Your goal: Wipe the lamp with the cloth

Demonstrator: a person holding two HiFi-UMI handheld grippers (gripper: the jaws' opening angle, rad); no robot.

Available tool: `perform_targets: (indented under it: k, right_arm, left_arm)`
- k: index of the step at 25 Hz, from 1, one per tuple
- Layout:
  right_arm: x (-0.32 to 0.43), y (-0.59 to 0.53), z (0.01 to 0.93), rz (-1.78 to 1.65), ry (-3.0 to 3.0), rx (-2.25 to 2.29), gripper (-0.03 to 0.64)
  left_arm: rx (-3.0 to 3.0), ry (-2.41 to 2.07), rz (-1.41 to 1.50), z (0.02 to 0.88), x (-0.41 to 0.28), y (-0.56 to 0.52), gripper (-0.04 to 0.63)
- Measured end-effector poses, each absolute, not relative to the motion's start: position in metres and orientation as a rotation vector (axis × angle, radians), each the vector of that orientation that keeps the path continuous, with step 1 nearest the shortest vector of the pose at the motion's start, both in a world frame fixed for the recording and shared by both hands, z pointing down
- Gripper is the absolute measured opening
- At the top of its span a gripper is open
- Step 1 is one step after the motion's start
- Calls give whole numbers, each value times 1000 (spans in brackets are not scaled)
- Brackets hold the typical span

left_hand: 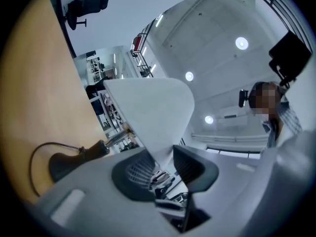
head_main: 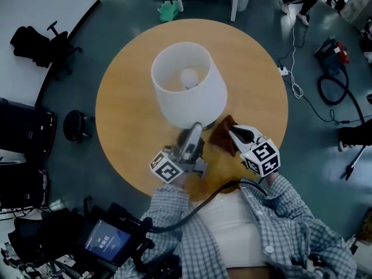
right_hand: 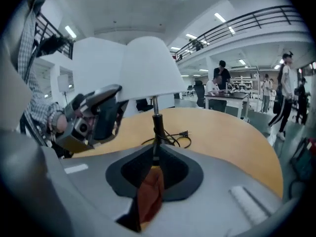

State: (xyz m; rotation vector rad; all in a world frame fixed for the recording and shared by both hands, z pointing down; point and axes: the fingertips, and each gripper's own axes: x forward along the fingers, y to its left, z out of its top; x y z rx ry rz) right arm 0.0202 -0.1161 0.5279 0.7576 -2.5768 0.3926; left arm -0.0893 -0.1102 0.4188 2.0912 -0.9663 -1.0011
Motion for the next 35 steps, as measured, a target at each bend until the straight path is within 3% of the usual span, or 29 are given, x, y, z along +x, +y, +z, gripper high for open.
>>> perform_targets:
  k: [1, 4, 9, 11, 14, 20, 27, 35]
  right_arm:
    - [18, -117, 539, 345, -2530, 725, 76]
    - [13, -118, 577, 241, -2391, 621, 175]
    - [24, -117, 641, 301, -2225, 597, 216]
    - [25, -120, 650, 337, -2226, 631, 202]
    - [22, -124, 656, 340, -2237, 626, 110]
    - [31, -133, 616, 444, -2346, 757, 88]
    - [56, -187, 460, 459, -2677, 1087, 87]
    - [15, -210, 260, 263, -3180, 998, 87]
  left_arm:
    - [2091, -967, -1000, 419, -89, -110, 118]
    - [2090, -971, -994, 419, -88, -110, 118]
    - [2078, -991, -991, 419, -86, -111, 123]
    - [2075, -1001, -981, 421, -86, -112, 126]
    - [2079, -1011, -969, 421, -89, -113, 126]
    - [2082, -1022, -947, 424, -95, -109, 123]
    - [2079, -1037, -942, 424, -93, -111, 123]
    - [2077, -1050, -925, 425, -89, -115, 123]
